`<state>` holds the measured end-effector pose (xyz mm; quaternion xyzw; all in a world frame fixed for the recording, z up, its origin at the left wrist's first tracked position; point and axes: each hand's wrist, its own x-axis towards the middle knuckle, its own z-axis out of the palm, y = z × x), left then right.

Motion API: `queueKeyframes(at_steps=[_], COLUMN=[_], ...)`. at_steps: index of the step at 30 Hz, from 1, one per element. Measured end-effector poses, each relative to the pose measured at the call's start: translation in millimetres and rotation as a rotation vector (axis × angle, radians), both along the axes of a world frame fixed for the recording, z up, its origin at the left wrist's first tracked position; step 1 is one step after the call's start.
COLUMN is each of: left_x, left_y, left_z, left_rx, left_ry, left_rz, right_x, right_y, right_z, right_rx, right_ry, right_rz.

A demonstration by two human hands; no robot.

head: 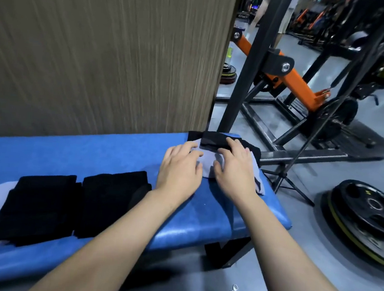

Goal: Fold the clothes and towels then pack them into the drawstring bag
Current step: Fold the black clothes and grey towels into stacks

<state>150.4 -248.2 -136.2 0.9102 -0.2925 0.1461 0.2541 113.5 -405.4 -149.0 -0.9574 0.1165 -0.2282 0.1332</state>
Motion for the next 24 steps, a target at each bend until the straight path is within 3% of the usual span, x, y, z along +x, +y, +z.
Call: queueKeyframes(at_steps=[9,17,21,24], left_x=[27.3,26.6,17.4,5.6], left_y=[-18.0,-9.5,3.5,14.4], left_z=[6.6,15.1,27.2,34.6], left_rx=[-0.053,-0.210,-0.316,-0.411], left_ry=[0.091,0.329,0.442,0.501], left_rz=[0.031,0.025,0.042,0.033], right_x=[26.1,24.0,8.6,-7.5], right_y=[6.8,33.9,55.4,69.2], right_z=[1.4,25.9,46.4,57.5], right_rx=[-0.086,-0.030,0.059,0.098], right_ry=[0.178,-0.303,-0.431,-0.481], right_rz=[-0.094,0.094,0.255,0.260])
